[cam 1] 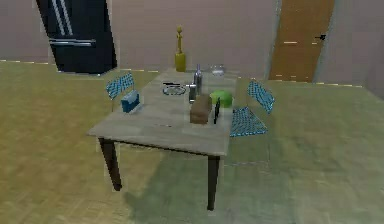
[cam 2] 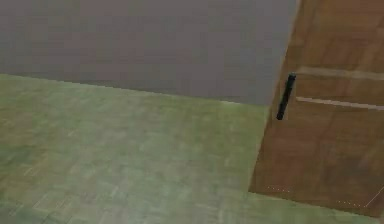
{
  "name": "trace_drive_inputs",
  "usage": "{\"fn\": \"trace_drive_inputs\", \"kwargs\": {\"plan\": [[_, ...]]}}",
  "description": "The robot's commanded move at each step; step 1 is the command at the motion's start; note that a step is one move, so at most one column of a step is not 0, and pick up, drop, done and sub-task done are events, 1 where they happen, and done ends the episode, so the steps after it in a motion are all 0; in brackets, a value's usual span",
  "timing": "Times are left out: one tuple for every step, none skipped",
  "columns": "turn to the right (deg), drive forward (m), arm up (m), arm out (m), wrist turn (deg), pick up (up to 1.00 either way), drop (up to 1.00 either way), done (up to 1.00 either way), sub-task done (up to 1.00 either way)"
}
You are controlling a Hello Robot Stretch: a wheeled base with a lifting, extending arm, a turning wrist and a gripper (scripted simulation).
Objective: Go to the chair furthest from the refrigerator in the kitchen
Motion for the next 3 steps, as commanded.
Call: {"fn": "trace_drive_inputs", "kwargs": {"plan": [[-30.0, 0.0, 0.0, 0.0, 0.0, 0.0, 0.0, 0.0, 0.0], [0.0, 0.5, 0.0, 0.0, 0.0, 0.0, 0.0, 0.0, 0.0], [-30.0, 0.0, 0.0, 0.0, 0.0, 0.0, 0.0, 0.0, 0.0]]}}
